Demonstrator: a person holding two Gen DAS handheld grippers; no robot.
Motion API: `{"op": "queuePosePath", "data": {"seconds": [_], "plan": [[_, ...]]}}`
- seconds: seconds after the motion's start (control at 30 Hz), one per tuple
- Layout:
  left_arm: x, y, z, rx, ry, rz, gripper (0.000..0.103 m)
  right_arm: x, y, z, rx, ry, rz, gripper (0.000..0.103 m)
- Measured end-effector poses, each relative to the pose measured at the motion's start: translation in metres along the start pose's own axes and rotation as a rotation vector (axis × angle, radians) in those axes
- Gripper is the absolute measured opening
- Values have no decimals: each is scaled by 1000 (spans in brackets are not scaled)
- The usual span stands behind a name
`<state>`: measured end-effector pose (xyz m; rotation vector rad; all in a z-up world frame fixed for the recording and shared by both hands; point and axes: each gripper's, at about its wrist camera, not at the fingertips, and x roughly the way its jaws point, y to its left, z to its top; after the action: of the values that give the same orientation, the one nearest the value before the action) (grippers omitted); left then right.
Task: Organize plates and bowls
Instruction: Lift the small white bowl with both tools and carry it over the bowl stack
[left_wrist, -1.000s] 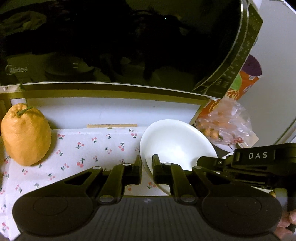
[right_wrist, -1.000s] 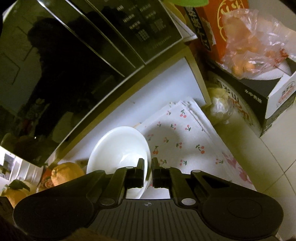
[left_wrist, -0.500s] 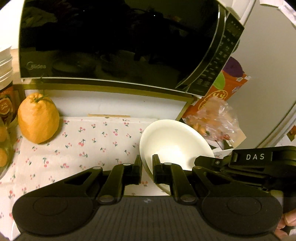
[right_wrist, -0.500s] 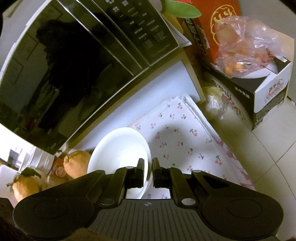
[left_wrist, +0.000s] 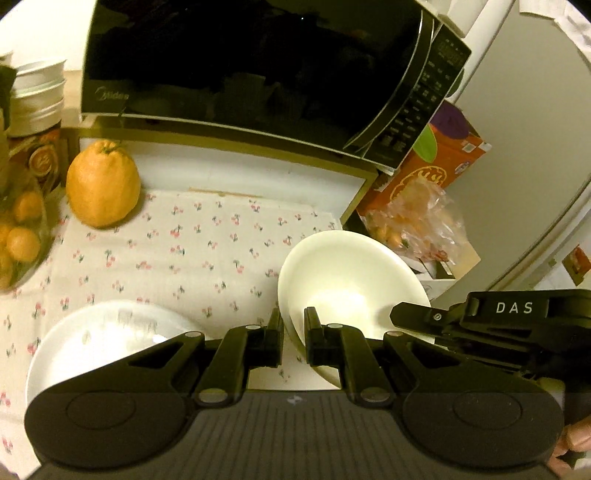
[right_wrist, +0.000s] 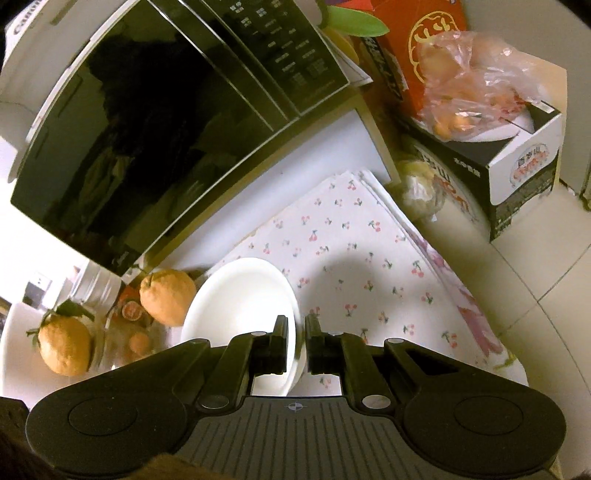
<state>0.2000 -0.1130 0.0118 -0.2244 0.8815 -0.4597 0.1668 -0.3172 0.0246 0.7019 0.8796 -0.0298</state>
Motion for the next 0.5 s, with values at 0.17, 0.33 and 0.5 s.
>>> {"op": "queuePosePath", "data": {"seconds": [0.17,0.33,0.5], "plan": [[-10,-3,-21,-20,12,-12,10,-11,-10,-19,17,7,-4,10],[-16,-5,-41,-30,24,-25,10,-22,-21,-35,41,3,-2,10],[-22,-5,-56,-29,40,-35,10,-30,-28,-48,55,11,-3,10]]}}
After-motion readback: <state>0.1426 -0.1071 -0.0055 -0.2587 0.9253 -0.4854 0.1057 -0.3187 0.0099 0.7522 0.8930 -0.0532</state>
